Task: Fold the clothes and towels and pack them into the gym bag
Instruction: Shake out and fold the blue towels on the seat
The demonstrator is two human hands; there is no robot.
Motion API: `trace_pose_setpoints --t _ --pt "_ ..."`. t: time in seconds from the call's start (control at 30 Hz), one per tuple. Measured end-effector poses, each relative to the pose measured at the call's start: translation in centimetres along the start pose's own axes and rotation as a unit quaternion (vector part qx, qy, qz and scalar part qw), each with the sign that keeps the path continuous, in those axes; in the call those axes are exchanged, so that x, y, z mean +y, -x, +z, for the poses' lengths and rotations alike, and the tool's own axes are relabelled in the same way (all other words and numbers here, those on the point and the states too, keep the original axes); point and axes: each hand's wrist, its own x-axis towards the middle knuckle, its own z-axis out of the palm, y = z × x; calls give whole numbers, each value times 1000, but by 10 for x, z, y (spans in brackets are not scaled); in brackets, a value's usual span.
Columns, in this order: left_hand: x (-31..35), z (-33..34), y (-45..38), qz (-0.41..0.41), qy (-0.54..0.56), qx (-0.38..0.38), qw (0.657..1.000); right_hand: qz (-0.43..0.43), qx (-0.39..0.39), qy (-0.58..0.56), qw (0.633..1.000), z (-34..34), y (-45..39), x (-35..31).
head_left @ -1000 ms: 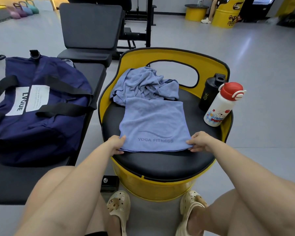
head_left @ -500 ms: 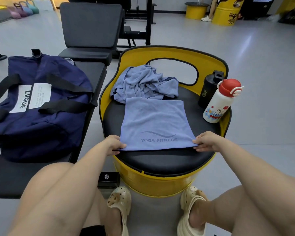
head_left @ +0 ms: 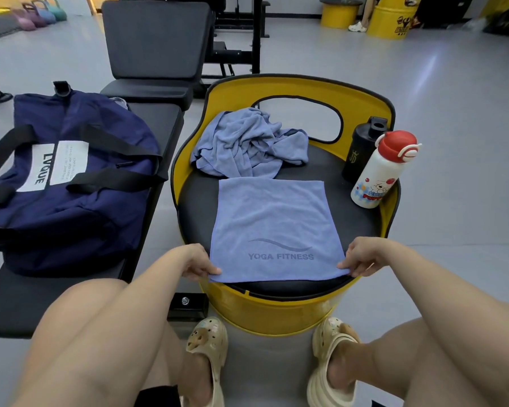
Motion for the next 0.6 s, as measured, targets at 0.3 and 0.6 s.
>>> trace_pose_setpoints --t 0.3,0.6 --pt "41 17 -18 211 -77 327 918 -186 267 89 941 11 -21 -50" --pt "98 43 -73 266 -304 254 879 -321 262 152 897 47 -76 -115"
